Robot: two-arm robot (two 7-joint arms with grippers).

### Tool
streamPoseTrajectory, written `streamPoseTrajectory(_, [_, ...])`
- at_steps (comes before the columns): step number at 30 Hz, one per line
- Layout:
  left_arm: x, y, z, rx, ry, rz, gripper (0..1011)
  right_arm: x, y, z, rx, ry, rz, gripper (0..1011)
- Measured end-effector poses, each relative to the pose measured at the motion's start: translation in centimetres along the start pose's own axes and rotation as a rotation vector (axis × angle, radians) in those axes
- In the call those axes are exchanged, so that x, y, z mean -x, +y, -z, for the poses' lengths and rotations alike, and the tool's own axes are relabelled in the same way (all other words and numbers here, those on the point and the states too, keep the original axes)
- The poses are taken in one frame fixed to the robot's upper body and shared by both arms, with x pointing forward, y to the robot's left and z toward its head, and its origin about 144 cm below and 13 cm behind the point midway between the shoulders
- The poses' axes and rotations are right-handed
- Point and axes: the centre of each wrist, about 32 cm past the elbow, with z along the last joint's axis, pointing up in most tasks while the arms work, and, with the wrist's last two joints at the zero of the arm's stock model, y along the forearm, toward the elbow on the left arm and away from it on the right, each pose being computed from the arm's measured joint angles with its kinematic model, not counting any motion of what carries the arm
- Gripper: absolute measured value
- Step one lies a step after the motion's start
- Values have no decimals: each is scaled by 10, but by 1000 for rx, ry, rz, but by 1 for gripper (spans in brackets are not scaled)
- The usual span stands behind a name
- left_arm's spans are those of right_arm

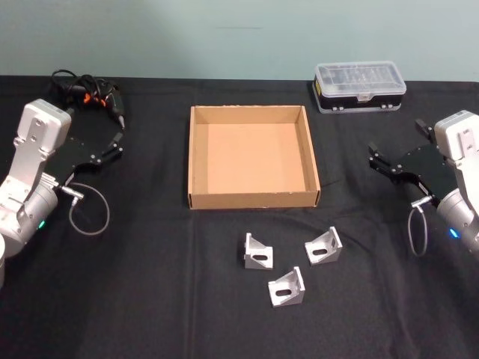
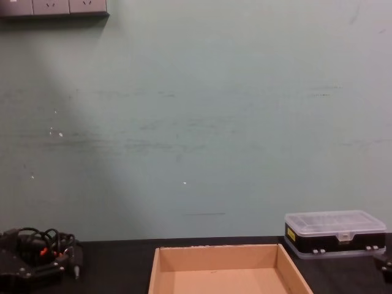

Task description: Use one hand to pick up the angle iron from the table and place it into the box.

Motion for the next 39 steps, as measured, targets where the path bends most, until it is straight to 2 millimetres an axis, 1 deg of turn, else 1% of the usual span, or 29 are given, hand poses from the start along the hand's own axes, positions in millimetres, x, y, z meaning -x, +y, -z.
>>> streamPoseTrajectory(39, [0,0,0,0,0,0,1000,0,0,0,0,0,0,1003])
